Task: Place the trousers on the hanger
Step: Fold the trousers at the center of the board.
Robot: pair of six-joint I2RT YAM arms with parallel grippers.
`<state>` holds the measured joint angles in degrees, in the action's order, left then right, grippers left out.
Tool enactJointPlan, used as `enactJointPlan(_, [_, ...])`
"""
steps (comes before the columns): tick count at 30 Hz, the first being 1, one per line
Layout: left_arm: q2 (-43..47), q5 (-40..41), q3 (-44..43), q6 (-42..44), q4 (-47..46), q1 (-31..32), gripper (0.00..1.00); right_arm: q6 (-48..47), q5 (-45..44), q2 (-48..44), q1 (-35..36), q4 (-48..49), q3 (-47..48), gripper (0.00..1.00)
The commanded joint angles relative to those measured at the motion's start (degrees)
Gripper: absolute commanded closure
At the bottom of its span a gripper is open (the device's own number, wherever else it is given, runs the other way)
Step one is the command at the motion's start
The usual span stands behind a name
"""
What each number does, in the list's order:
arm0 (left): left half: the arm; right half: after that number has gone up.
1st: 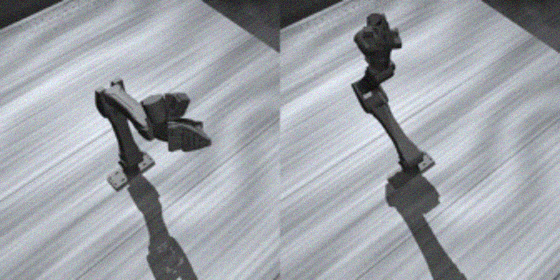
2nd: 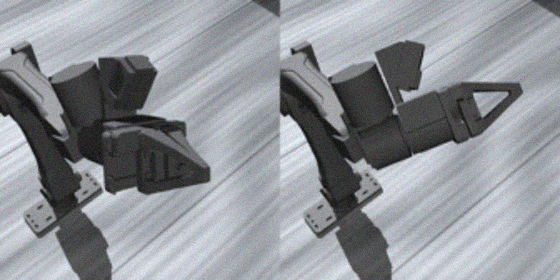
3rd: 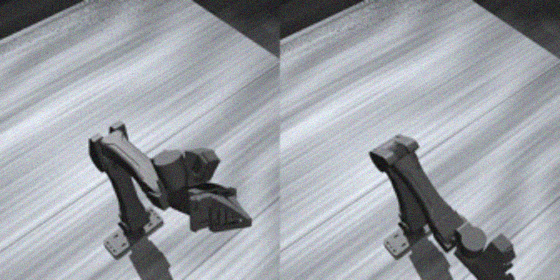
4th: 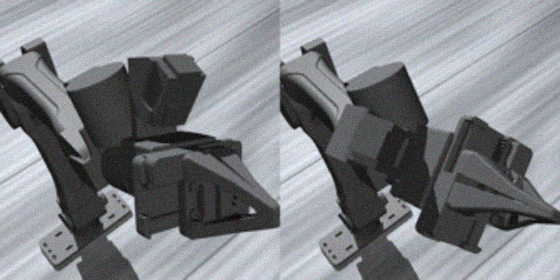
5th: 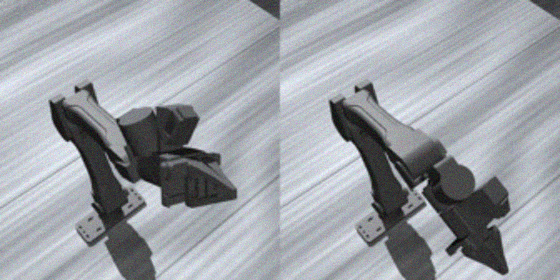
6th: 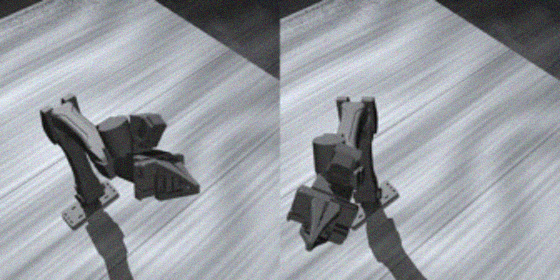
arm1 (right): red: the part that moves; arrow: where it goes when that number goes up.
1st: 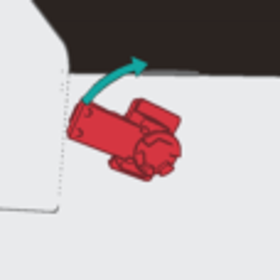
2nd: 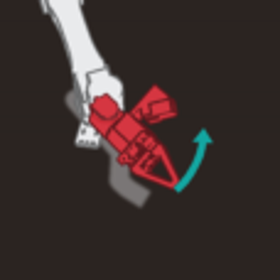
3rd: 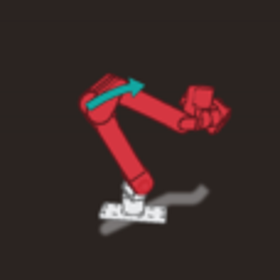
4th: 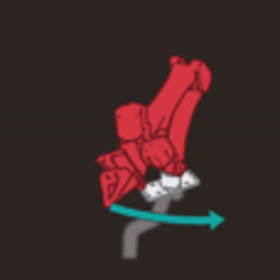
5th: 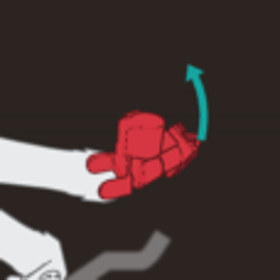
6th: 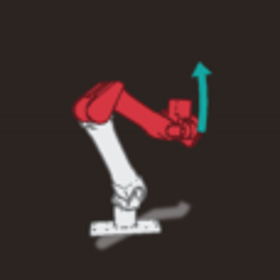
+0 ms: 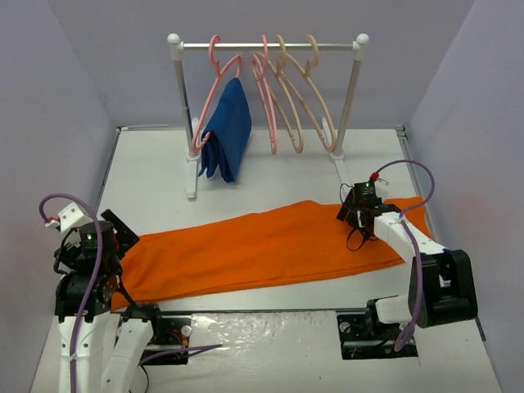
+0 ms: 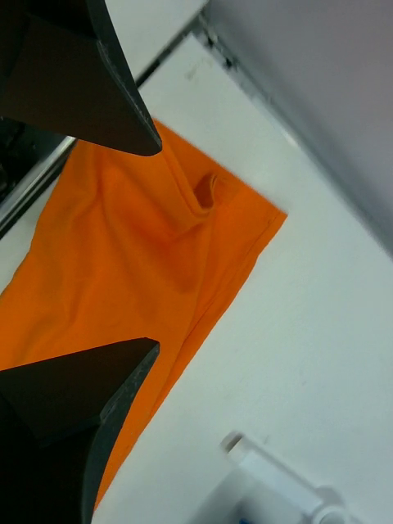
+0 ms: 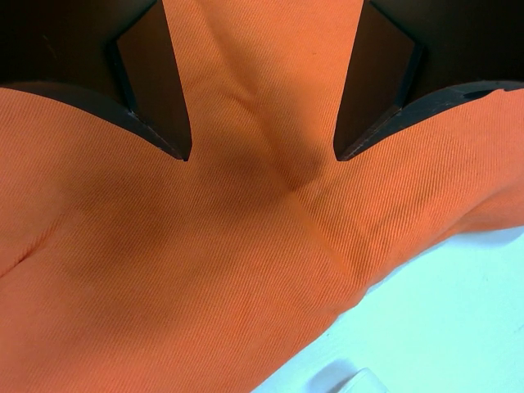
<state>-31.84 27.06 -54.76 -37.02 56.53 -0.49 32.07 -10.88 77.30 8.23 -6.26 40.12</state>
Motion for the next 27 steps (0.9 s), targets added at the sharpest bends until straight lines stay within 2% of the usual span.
enactJointPlan(1, [-10.09,-20.08,5.70,0.50,-8.75,0.91,0.08,-2.29,1.82,1.03,-0.58,3.01,0.27,0.33])
enactJointPlan(4, [-18.24,-25.65,10.34,-3.18,-14.26,3.46,0.08,-3.23,3.60,2.70,-1.04,3.09,0.13,0.33])
enactJointPlan(7, [-22.62,-26.59,13.84,-6.21,-20.73,5.34,0.08,-2.82,5.11,4.13,-3.57,3.18,-1.22,0.33])
enactJointPlan(10, [-26.99,-25.98,16.27,-9.13,-27.13,6.24,0.08,-2.75,8.60,4.95,-8.25,4.36,-2.97,0.33])
enactJointPlan(12, [-32.85,-26.59,17.41,-10.99,-31.05,6.68,0.08,-3.11,11.84,5.66,-13.20,5.42,-4.19,0.33])
enactJointPlan(14, [-38.37,-27.00,17.98,-11.67,-35.46,7.17,0.08,-3.01,12.42,6.18,-15.07,5.58,-4.87,0.33])
enactJointPlan(18, [-50.40,-26.98,15.78,-11.40,-41.12,7.62,0.08,-1.28,14.71,7.08,-18.58,8.82,-6.13,0.33])
enactJointPlan(22, [-58.40,-27.43,10.48,-11.64,-45.13,7.64,0.08,0.39,17.46,9.23,-22.13,11.10,-6.04,0.34])
enactJointPlan(27, [-62.16,-28.30,2.56,-10.51,-44.82,7.61,0.08,0.58,15.14,9.52,-22.47,11.78,-4.13,0.34])
